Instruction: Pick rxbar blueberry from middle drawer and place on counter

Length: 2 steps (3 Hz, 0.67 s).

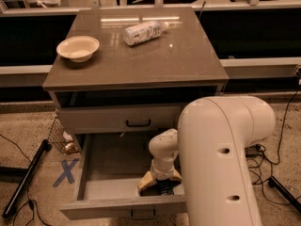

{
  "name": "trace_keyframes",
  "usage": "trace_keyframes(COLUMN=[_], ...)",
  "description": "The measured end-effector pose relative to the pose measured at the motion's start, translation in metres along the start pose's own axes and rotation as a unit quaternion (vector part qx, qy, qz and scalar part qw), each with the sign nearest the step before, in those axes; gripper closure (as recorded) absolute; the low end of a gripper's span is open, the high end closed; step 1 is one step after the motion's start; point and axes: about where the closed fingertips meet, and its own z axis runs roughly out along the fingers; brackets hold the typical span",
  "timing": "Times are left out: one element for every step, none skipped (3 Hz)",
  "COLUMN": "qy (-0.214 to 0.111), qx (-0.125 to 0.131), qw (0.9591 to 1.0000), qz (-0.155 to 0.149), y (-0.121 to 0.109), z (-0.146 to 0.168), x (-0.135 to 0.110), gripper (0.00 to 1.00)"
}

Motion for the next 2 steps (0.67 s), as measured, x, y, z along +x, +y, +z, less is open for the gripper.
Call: trace_keyframes(qy=[0.014, 0.017], qx=[0.007, 0.003], qw=[0.9999, 0.9999], qz=[-0.003, -0.002], y=[0.0003, -0.0003], z=[0.0067, 0.0078], x=[0.0013, 0.0018], gripper=[0.15, 0.37])
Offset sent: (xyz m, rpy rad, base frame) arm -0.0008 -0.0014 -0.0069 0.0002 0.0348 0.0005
